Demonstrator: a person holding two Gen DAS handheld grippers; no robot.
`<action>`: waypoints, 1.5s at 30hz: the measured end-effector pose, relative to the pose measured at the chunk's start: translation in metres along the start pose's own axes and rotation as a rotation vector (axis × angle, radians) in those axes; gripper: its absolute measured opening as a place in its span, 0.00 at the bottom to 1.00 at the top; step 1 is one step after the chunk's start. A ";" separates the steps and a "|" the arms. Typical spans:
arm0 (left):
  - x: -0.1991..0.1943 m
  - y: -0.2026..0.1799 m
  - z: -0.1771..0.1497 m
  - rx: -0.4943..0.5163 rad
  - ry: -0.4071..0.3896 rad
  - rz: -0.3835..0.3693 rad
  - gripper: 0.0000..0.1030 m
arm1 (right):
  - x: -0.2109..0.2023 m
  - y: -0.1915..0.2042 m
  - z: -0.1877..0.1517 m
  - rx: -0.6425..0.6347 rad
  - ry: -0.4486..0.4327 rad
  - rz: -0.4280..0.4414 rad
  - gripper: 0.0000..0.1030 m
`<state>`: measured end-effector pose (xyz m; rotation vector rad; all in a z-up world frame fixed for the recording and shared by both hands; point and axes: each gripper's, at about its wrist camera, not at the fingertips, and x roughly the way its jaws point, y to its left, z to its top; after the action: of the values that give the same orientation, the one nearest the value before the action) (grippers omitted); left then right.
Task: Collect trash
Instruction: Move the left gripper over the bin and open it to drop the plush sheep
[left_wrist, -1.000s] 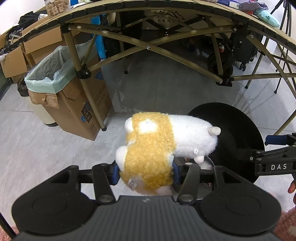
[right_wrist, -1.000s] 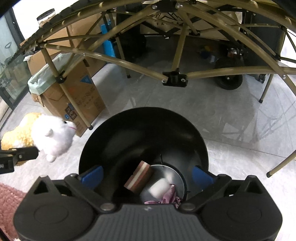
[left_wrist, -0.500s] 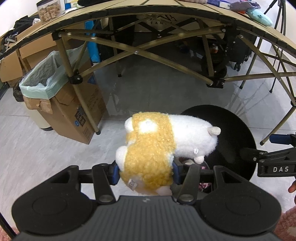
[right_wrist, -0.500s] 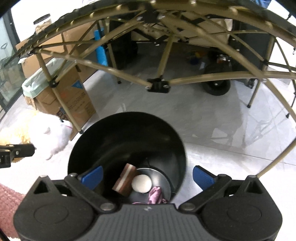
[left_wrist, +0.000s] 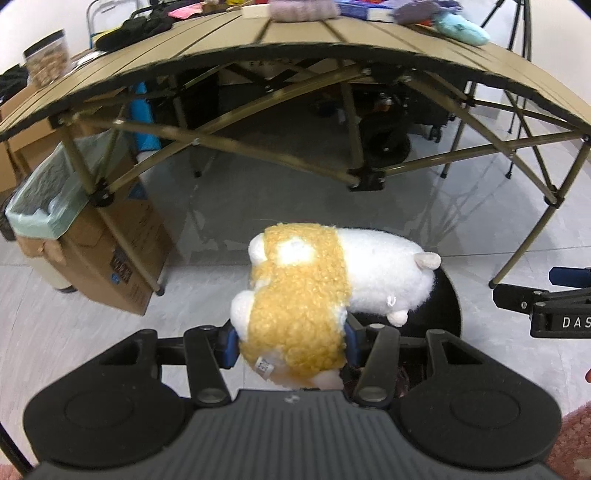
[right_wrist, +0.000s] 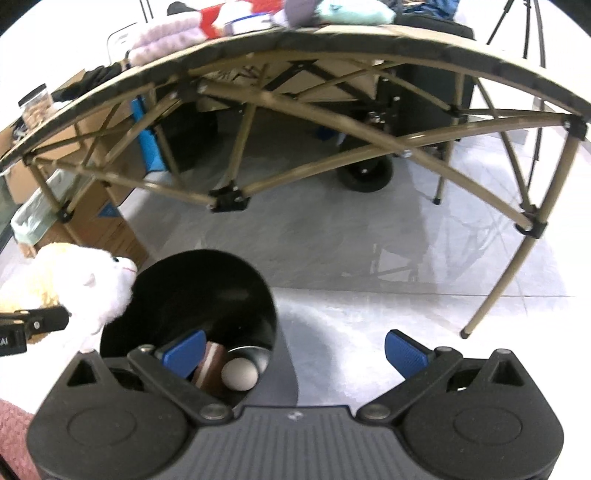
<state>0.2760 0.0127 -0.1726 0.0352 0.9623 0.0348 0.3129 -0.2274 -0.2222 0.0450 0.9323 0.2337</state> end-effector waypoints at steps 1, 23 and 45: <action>0.000 -0.003 0.001 0.005 -0.002 -0.004 0.51 | -0.002 -0.003 0.000 0.007 -0.004 -0.005 1.00; 0.051 -0.052 0.016 0.065 0.077 -0.045 0.51 | -0.012 -0.044 0.007 0.109 -0.022 -0.094 1.00; 0.080 -0.049 0.000 0.090 0.120 0.004 1.00 | -0.004 -0.043 0.004 0.097 0.004 -0.111 1.00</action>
<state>0.3224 -0.0330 -0.2406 0.1187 1.0838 -0.0029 0.3215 -0.2695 -0.2225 0.0816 0.9467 0.0857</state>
